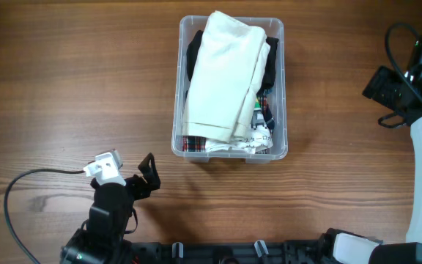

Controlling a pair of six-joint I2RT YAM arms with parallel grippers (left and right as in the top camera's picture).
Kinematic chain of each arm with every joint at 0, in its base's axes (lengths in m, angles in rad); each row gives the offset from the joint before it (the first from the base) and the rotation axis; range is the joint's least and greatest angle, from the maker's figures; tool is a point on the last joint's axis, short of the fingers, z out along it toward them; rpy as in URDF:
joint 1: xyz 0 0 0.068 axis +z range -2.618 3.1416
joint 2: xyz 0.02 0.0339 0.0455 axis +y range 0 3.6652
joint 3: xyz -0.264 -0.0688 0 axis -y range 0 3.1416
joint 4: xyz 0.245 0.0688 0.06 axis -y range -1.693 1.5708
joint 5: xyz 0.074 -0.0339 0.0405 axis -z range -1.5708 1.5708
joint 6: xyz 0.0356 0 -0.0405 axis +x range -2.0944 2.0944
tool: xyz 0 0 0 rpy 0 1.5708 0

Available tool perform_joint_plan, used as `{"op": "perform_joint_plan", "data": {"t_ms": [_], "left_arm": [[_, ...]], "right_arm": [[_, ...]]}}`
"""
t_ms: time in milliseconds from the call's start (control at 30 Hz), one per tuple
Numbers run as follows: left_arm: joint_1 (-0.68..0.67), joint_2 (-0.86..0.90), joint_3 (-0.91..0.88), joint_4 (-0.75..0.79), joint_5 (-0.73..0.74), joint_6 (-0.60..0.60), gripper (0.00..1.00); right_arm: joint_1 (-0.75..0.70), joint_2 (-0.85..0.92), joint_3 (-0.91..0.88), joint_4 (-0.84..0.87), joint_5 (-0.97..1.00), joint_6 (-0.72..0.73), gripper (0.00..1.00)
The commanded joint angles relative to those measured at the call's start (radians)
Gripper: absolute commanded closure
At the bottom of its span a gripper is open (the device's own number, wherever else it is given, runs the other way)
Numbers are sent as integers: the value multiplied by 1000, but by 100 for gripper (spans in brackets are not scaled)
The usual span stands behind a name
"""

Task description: Pack container

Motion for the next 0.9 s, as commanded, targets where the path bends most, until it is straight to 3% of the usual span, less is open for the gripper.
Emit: {"op": "perform_joint_plan", "data": {"t_ms": [0,167,300,400,533,867], "left_arm": [[-3,-8,-24,43,56,-21,0],[-3,-8,-26,-62,-13,-21,0],[-3,-8,-36,-61,-1,-3,0],[-4,-8,-74,40,28,41,0],[-4,-8,-146,265,172,209,0],[-4,-8,-201,408,299,306,0]], "right_arm": [[0,-9,16,3,17,0,0],[0,-9,16,2,17,-1,0],[0,-9,16,3,16,0,0],[0,-9,16,3,17,-1,0],[0,-9,16,3,17,0,0],[0,-9,16,3,17,-1,0]]}}
